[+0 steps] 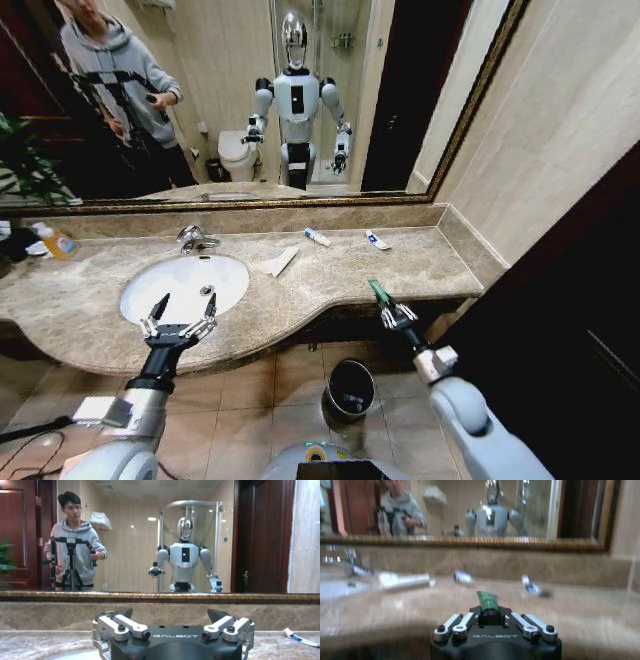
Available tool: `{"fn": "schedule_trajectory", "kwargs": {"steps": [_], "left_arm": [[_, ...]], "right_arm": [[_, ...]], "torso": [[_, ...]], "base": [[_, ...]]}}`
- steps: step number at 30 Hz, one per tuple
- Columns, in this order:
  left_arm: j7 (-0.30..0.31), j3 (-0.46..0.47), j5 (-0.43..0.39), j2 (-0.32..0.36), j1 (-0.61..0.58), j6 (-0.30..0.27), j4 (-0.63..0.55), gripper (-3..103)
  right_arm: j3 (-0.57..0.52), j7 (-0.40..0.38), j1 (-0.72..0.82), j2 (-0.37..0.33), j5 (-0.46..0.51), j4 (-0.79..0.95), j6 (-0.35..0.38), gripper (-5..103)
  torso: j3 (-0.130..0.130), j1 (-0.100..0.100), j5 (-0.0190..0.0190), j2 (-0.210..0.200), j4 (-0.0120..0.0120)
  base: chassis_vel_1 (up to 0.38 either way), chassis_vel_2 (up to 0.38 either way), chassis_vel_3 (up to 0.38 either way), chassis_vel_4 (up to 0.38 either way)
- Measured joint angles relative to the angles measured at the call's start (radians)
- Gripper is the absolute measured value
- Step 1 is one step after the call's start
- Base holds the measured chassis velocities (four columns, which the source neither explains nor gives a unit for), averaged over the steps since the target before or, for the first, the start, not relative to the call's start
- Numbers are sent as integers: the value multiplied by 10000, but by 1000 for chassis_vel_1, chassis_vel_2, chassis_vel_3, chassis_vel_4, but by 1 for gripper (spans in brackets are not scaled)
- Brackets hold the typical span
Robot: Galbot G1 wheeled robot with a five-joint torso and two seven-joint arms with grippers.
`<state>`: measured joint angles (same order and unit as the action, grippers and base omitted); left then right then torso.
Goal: Pick up the trash from the sink and place it in the trash bin.
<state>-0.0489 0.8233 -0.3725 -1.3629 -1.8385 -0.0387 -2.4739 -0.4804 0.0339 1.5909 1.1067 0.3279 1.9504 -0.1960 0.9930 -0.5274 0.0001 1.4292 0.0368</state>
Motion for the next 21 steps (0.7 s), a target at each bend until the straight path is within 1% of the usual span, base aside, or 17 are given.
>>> {"fn": "schedule_trajectory", "kwargs": {"steps": [2,4,6,8,9,12,13,15,18,19,21], "left_arm": [[0,0,0,0,0,0,0,100],[0,0,0,0,0,0,0,100],[0,1,0,0,0,0,0,100],[1,0,0,0,0,0,0,100],[1,0,0,0,0,0,0,100],[0,0,0,0,0,0,0,100],[0,0,0,0,0,0,0,100],[0,0,0,0,0,0,0,100],[0,0,0,0,0,0,0,100],[0,0,0,0,0,0,0,100],[0,0,0,0,0,0,0,100]], "right_arm": [[-27,9,191,42,-47,-112,-107,21],[-13,35,746,138,-174,-509,-390,21],[41,62,864,159,-256,-686,-471,21],[256,160,901,249,-817,-1587,-846,21],[256,160,901,249,-817,-1587,-846,21],[598,265,605,397,-1417,-2741,-1097,21],[598,265,605,397,-1417,-2741,-1097,21],[888,452,186,526,-1846,-3739,-1110,21],[1023,561,-115,622,-2138,-4318,-1084,21],[1156,705,-513,771,-2479,-4993,-953,21],[1202,751,-628,813,-2559,-5191,-894,21]], "torso": [[0,0,-1,0,0],[0,0,-2,0,0],[0,0,-4,0,-2],[0,0,-1,0,0],[0,0,-1,0,0],[0,-1,-1,0,0],[0,-1,-1,0,0],[1,-1,-1,0,0],[1,-1,-2,0,0],[1,-1,-1,0,1],[1,-1,0,0,2]], "base": [[0,0,0,0],[0,0,0,0],[0,0,0,0],[0,0,0,0],[0,0,0,0],[0,0,0,0],[0,0,0,0],[0,0,0,0],[0,0,0,0],[0,0,0,0],[0,0,0,0]]}}
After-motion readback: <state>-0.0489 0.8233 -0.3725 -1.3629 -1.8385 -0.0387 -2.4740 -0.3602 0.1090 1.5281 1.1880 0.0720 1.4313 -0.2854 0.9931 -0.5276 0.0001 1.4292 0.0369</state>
